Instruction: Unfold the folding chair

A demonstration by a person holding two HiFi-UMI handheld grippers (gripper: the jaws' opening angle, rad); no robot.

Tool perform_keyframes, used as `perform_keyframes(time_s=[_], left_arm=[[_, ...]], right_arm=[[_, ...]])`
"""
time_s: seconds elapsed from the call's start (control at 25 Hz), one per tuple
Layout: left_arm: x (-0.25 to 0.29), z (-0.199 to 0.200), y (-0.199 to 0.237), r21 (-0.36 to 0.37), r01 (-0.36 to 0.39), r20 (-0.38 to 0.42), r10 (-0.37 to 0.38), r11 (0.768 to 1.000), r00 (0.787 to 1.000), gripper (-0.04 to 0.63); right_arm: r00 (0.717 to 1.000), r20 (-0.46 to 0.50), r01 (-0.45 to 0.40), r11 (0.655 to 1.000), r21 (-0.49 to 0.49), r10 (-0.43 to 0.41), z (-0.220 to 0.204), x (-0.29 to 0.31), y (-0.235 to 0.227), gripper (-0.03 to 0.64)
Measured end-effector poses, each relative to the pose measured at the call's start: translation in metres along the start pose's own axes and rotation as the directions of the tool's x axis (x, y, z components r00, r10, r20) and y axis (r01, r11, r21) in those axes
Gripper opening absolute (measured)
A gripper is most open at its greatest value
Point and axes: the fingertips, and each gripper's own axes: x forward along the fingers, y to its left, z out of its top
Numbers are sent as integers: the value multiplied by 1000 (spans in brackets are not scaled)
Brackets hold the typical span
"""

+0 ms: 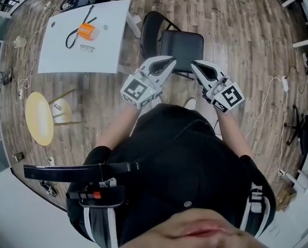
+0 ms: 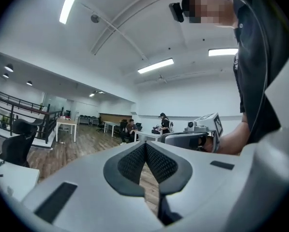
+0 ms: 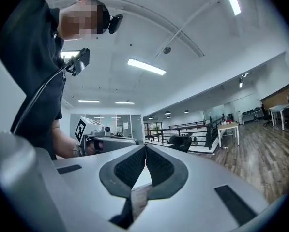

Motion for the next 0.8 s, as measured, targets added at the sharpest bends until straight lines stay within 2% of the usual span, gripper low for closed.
perform_keyframes(time_s=[0.24,0.44,0.8], left_arm=[[9,6,-8,37,-12,11,12,999,1000,5],[14,2,-11,16,6,5,-6,1000,1000,5],[19,-3,-1,1,31,8,-31,1000,999,5]], right_arm=[[1000,20,-4,1000,18,3,7,-7,-10,8],[1000,8,0,1000,29,0,3,-7,-13,8],[1000,-30,-2,1000,-9,1,1,4,-15,8]])
